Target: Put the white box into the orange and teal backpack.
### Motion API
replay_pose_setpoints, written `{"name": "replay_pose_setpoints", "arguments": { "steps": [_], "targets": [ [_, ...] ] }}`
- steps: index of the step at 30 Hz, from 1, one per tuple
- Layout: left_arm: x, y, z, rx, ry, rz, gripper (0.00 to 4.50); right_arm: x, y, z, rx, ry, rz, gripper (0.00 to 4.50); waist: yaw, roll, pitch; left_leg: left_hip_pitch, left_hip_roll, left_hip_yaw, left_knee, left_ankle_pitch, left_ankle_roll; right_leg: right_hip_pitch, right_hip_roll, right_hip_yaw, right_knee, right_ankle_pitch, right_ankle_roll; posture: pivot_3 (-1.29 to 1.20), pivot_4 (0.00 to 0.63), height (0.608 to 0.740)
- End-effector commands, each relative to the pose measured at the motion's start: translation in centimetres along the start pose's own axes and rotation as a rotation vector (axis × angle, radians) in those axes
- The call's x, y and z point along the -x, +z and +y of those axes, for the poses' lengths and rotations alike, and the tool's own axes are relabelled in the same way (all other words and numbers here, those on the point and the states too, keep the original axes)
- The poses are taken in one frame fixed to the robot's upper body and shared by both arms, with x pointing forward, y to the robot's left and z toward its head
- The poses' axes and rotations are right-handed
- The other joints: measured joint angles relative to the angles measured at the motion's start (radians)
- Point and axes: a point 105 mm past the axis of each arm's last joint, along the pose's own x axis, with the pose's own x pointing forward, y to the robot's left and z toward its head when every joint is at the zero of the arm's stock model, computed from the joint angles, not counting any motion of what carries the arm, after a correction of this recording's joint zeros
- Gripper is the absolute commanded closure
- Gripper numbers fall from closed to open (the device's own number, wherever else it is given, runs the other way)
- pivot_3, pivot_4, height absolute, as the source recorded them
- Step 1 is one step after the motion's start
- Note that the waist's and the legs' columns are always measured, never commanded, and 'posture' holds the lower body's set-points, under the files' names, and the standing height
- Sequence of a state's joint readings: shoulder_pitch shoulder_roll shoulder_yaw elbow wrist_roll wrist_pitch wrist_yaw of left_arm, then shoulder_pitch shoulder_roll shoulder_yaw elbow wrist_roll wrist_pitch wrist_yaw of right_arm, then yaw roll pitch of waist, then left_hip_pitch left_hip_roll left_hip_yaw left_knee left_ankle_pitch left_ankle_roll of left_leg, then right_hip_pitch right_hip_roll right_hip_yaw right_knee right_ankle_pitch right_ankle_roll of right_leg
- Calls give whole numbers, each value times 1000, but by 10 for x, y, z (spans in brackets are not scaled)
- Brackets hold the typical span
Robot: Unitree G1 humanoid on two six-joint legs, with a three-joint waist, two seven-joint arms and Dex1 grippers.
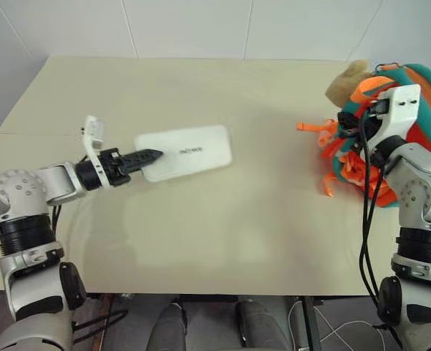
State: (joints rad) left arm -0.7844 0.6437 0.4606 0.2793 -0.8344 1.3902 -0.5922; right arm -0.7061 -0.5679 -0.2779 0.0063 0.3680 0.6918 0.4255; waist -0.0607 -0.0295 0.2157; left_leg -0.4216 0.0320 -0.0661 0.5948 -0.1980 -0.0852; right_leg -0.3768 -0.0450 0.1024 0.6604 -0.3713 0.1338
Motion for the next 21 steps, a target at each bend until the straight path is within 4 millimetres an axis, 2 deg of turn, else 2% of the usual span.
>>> {"name": "replay_pose_setpoints", "arguments": {
  "steps": [1, 4, 7, 11, 16, 21],
  "targets": [
    [14, 34, -4, -88, 22, -101, 3230, -6, 40, 52, 56, 217, -106, 4500, -4, 0, 0, 0, 0, 0, 0, 0, 0, 0, 0, 0, 0, 0, 0, 0, 150, 740],
    [20, 47, -3, -126, 52, -127, 3230, -5, 55, 84, 42, 350, -141, 4500, -1, 0, 0, 0, 0, 0, -1, 0, 0, -1, 0, 0, 0, 0, 0, 0, 150, 740],
    [33, 66, 1, -183, 99, -170, 3230, 4, 70, 127, 66, 554, -170, 4500, -1, 1, 0, -2, 0, 0, -2, 1, -1, -2, 0, 0, -1, 0, -1, 0, 150, 740],
    [45, 78, 3, -240, 121, -184, 3230, 22, 82, 159, 131, 736, -179, 4500, 1, 1, 0, -4, 1, 1, -5, 2, -3, -7, 0, 0, 0, -2, -3, 0, 150, 740],
    [52, 87, 3, -288, 131, -190, 3230, 40, 84, 179, 190, 882, -163, 4500, 7, 1, 0, -18, 1, 0, -1, 2, -4, -19, 0, -1, 4, -2, -3, 0, 150, 740],
    [59, 94, 3, -343, 143, -183, 3230, 74, 78, 197, 277, 1099, -123, 4500, 8, 0, 0, -20, 1, 0, 0, 3, -3, -19, 0, -2, 3, -2, -3, 0, 150, 740]
  ]
}}
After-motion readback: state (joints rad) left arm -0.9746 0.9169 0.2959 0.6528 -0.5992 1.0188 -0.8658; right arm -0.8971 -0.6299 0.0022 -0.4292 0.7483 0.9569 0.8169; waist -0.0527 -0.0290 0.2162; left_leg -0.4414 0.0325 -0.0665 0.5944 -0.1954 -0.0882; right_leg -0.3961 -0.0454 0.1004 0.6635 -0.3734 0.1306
